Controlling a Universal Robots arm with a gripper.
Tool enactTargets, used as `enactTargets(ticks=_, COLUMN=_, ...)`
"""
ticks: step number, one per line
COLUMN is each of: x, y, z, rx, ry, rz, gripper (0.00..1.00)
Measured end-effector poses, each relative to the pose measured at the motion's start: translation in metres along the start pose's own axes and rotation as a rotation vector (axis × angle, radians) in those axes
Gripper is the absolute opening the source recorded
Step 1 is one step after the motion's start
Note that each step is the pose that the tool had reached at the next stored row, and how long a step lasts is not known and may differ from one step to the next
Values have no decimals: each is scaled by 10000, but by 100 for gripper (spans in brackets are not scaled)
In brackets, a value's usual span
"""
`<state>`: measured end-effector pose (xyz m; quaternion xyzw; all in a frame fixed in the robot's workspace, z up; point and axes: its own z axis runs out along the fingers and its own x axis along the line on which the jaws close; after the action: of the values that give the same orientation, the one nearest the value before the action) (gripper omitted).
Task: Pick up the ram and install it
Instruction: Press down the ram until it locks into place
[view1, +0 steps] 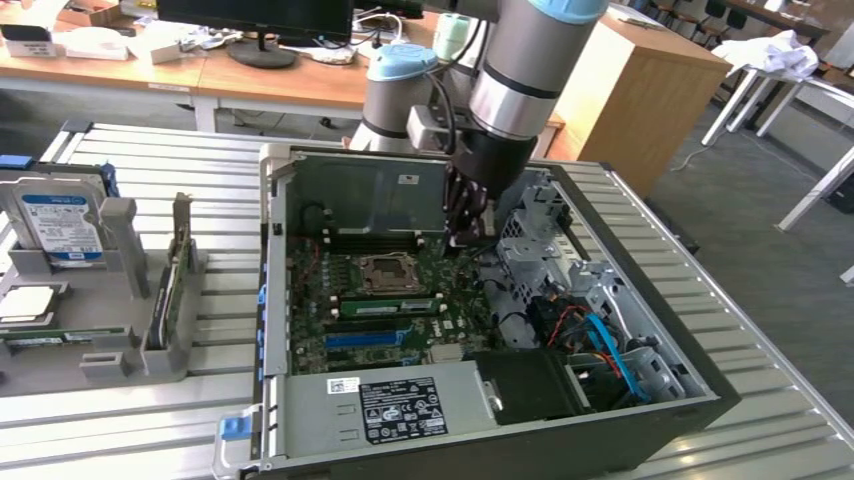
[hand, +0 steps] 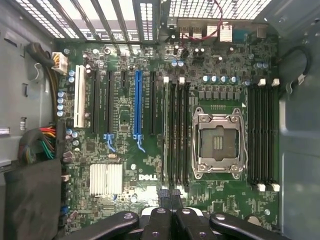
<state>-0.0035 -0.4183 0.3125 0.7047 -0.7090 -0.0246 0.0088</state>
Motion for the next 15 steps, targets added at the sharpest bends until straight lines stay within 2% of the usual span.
enactTargets(ticks=15, x=5, y=-11, z=227, rx=8, ry=1, rz=0, gripper=11)
